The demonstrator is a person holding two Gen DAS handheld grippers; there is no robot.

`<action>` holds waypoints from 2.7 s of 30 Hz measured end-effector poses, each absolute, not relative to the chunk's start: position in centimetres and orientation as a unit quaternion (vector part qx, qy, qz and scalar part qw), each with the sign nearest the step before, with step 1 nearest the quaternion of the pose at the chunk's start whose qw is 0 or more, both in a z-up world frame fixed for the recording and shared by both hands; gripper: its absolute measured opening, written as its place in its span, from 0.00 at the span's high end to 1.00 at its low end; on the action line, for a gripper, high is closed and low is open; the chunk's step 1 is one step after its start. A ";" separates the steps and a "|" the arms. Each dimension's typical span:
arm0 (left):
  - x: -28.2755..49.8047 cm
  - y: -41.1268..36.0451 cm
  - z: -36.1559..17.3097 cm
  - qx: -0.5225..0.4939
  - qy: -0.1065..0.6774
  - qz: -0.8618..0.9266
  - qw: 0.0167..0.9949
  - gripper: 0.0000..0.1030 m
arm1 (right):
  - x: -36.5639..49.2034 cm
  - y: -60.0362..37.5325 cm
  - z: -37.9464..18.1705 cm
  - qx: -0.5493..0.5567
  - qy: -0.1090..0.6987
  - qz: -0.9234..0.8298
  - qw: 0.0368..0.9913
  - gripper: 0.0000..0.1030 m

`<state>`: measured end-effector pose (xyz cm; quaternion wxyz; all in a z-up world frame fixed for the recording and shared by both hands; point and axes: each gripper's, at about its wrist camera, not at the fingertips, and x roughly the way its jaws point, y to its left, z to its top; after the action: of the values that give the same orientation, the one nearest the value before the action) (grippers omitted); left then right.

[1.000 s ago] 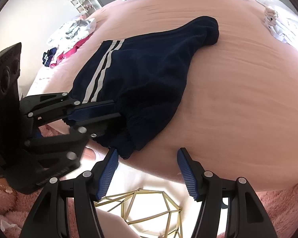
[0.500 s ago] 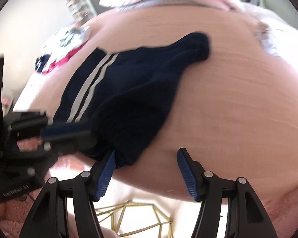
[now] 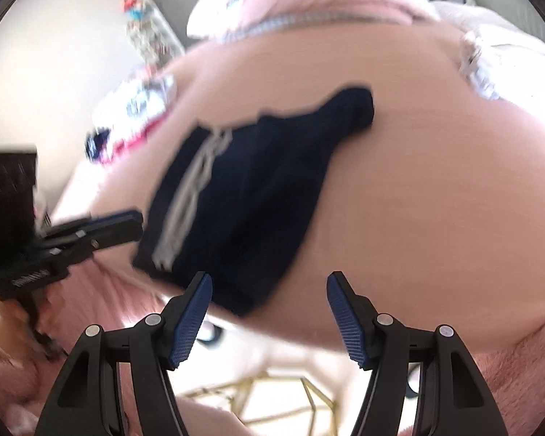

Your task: Fold clothes

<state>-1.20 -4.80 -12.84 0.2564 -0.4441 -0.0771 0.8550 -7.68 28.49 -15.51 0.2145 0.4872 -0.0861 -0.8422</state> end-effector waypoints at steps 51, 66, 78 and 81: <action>-8.5 -4.4 -15.7 -0.468 -0.087 0.864 0.161 0.79 | -16.3 24.4 -16.1 0.494 -0.051 -0.853 0.163 0.38; -3.3 -4.5 -15.3 -0.497 -0.104 0.850 0.139 0.77 | -6.9 29.3 -19.6 0.537 -0.039 -0.832 0.135 0.38; -2.3 -2.5 -15.8 -0.492 -0.083 0.852 0.156 0.75 | -10.0 27.7 -18.4 0.510 -0.003 -0.853 0.112 0.38; -2.1 -2.2 -17.9 -0.549 -0.034 0.824 0.133 0.75 | -10.3 26.2 -18.1 0.511 0.031 -0.848 0.139 0.38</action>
<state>-2.10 -2.23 -17.94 0.1334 -0.5495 -0.0336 0.8241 -10.29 26.16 -18.07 0.1394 0.5112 0.0313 -0.8475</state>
